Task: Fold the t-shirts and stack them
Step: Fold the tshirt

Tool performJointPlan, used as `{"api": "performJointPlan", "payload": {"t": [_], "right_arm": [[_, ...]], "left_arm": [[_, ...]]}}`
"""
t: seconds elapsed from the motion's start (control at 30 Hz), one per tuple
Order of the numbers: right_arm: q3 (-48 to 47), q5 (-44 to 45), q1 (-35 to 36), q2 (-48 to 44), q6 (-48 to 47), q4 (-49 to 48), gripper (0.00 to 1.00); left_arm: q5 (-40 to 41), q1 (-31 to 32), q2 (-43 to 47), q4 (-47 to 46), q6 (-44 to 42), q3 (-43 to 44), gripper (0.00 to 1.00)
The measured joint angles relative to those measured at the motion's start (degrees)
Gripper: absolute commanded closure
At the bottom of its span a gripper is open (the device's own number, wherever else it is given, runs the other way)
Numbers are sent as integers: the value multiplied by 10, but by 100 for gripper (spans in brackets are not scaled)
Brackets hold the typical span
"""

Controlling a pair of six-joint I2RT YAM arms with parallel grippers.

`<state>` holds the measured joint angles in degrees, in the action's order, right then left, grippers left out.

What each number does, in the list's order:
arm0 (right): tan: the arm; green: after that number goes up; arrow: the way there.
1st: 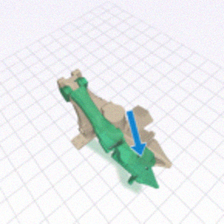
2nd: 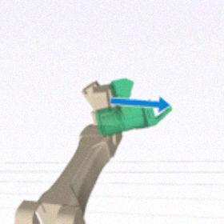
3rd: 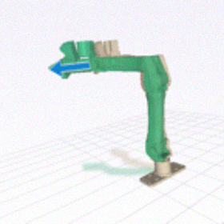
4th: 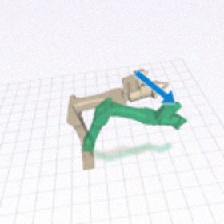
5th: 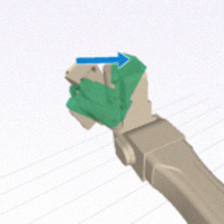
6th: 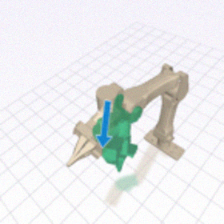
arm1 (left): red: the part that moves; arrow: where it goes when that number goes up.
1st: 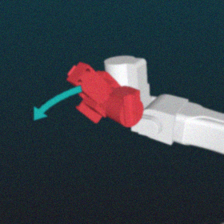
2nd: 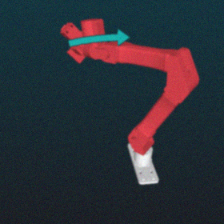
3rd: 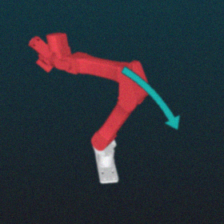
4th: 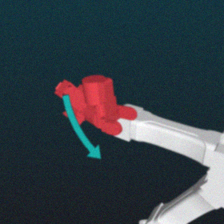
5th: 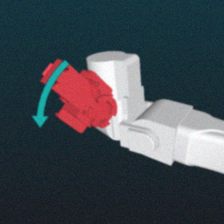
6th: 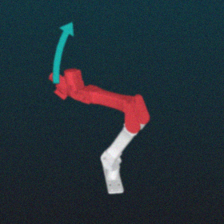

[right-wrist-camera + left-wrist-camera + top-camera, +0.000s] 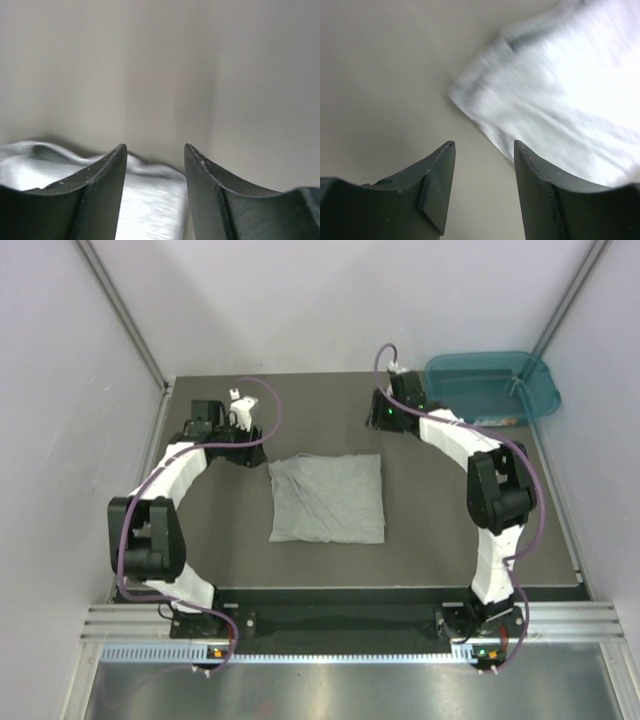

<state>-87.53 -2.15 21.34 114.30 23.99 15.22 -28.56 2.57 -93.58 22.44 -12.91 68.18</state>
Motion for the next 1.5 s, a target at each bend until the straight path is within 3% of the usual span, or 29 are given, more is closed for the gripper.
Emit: {"api": "performJointPlan", "payload": {"t": [0.17,0.33,0.47,0.7,0.73,0.87,0.97,1.0,1.43,1.5], "right_arm": [[-110,-67,32,19,-61,8,50],[-238,-161,96,130,-88,21,52],[-269,-207,127,212,-84,44,53],[-278,-251,132,253,-82,78,55],[-281,-254,130,253,-82,79,55],[-281,-268,129,253,-79,83,53],[-281,-282,127,253,-73,80,52],[-281,-286,126,253,-70,80,52],[-280,-312,128,244,-71,93,51],[-280,-309,129,244,-80,102,59]], "left_arm": [[-38,15,75,69,-29,-94,42],[-47,37,92,104,-67,-196,37],[-49,47,96,111,-90,-226,30],[-36,91,93,100,-141,-225,32],[-36,97,90,100,-149,-225,34],[-32,118,76,98,-176,-226,57],[-30,127,57,94,-195,-228,82],[-34,127,54,93,-198,-227,98],[-35,127,77,106,-231,-231,100],[-36,127,77,108,-233,-231,100]]}}
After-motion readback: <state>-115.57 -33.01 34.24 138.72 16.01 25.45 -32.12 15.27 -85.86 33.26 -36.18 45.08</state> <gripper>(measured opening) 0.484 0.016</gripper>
